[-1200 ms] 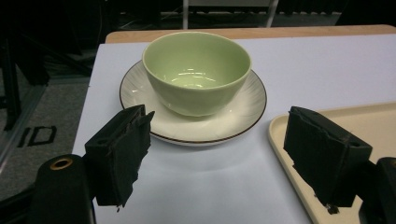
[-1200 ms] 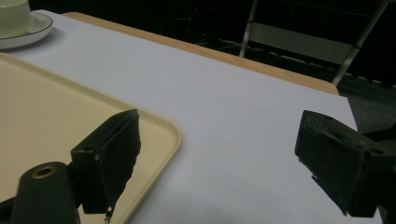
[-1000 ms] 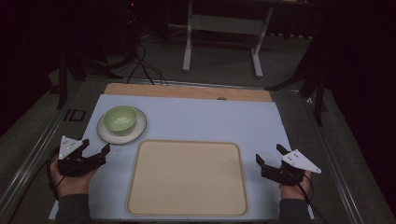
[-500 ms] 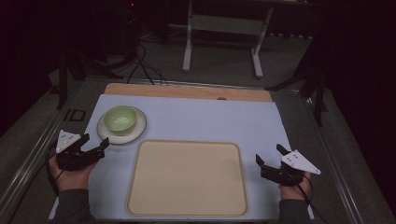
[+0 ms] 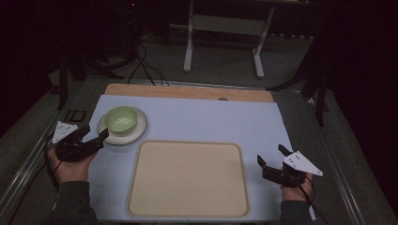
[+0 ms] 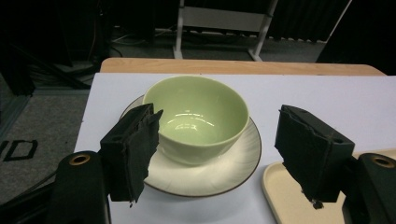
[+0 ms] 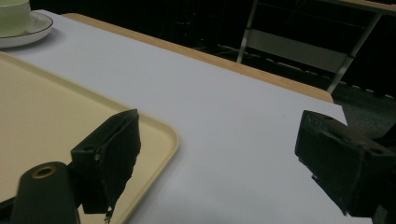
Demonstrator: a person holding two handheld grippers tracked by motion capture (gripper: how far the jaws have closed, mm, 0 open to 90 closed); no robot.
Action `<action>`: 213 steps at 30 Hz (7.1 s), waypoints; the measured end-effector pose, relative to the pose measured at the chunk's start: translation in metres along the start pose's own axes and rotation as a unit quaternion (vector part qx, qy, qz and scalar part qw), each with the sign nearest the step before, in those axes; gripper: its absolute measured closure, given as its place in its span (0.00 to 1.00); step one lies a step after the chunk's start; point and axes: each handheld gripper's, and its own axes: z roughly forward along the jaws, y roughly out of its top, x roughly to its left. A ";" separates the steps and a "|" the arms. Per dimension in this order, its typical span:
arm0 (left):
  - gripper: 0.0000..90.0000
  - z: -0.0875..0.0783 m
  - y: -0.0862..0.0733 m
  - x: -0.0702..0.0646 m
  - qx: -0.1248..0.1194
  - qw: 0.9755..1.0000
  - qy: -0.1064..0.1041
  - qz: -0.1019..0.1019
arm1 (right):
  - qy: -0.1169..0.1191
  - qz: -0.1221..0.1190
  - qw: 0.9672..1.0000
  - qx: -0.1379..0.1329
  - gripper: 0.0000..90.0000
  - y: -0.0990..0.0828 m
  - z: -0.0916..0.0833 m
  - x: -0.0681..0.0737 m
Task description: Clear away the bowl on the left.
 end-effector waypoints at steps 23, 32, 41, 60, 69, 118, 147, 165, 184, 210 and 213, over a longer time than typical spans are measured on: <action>0.34 0.036 0.018 0.009 0.015 1.000 0.007 0.000 | -0.003 -0.001 1.000 -0.002 0.15 0.000 0.000 0.000; 0.34 0.049 0.024 0.008 0.026 0.999 0.013 0.019 | -0.005 -0.003 1.000 -0.004 0.15 0.000 0.000 0.000; 0.35 0.064 0.022 0.013 0.045 0.999 0.024 0.018 | -0.006 -0.002 1.000 -0.005 0.15 0.000 -0.001 0.000; 0.35 0.095 0.011 0.028 0.084 0.995 0.048 -0.010 | -0.005 -0.002 1.000 -0.008 0.15 0.000 -0.001 0.000; 0.36 0.107 0.002 0.034 0.103 0.993 0.055 -0.035 | -0.004 -0.002 1.000 -0.009 0.16 0.000 -0.001 -0.001; 0.90 0.125 -0.021 0.047 0.154 0.966 0.001 -0.206 | 0.000 -0.005 1.000 -0.009 0.16 0.001 -0.002 0.000; 0.89 0.093 -0.004 0.050 0.102 0.975 -0.004 -0.199 | 0.002 -0.006 1.000 -0.010 0.16 0.001 -0.003 0.000; 0.88 0.073 0.006 0.028 0.068 0.982 -0.055 -0.168 | 0.002 -0.006 1.000 -0.011 0.16 0.001 -0.003 0.000; 0.88 0.049 0.008 0.003 0.054 0.985 -0.092 -0.132 | 0.001 -0.006 1.000 -0.014 0.16 0.002 -0.004 0.000; 0.88 0.028 -0.007 -0.021 0.066 0.983 -0.131 -0.107 | 0.001 -0.006 1.000 -0.018 0.16 0.002 -0.005 0.000; 0.88 0.027 -0.008 -0.022 0.068 0.983 -0.133 -0.106 | 0.001 -0.006 1.000 -0.018 0.16 0.002 -0.005 0.000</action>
